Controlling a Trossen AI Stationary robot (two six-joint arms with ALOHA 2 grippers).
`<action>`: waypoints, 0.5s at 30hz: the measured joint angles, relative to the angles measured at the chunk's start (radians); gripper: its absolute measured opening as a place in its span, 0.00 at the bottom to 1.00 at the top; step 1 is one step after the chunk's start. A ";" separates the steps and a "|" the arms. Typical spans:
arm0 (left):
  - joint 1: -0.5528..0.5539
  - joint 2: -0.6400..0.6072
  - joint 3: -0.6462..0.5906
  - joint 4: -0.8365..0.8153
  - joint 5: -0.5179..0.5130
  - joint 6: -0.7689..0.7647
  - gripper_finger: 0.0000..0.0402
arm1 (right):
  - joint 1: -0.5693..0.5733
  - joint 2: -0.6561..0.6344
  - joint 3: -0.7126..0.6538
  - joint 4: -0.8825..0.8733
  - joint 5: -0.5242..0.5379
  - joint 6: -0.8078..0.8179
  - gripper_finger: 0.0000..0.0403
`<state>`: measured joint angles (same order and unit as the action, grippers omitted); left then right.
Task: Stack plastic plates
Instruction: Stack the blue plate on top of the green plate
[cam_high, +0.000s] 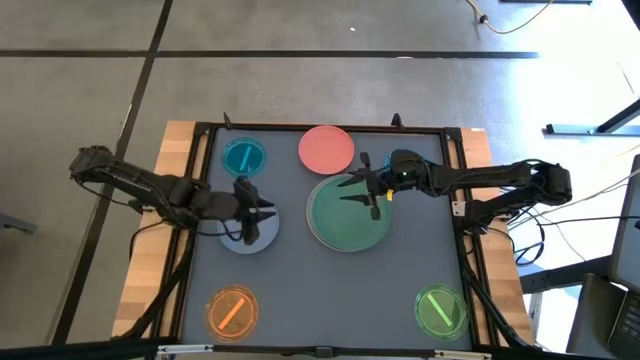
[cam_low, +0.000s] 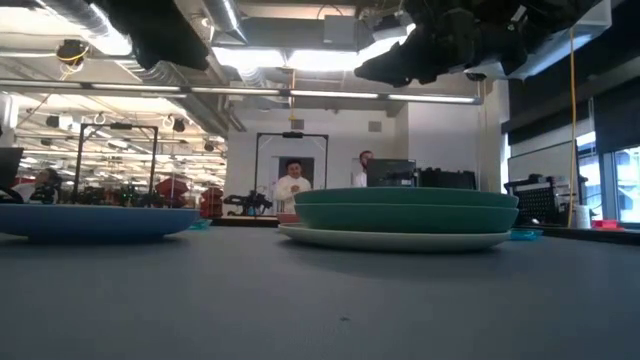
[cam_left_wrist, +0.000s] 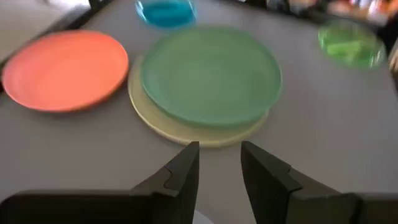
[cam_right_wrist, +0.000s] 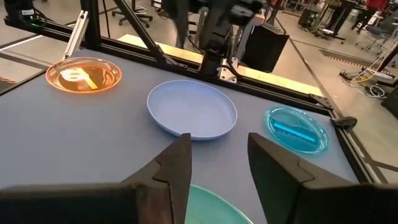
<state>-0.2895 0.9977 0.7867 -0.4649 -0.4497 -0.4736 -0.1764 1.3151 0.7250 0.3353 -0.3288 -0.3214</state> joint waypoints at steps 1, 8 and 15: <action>-0.011 0.024 0.023 -0.035 0.006 -0.013 0.28 | 0.000 0.000 0.000 -0.005 0.005 0.002 0.37; -0.073 0.161 0.118 -0.248 0.074 -0.121 0.28 | 0.000 0.000 0.000 -0.003 0.006 0.023 0.37; -0.125 0.236 0.107 -0.344 0.154 -0.175 0.28 | 0.000 0.003 0.000 -0.002 0.006 0.051 0.37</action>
<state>-0.4147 1.2340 0.8936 -0.8088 -0.2961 -0.6481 -0.1763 1.3185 0.7246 0.3328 -0.3228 -0.2705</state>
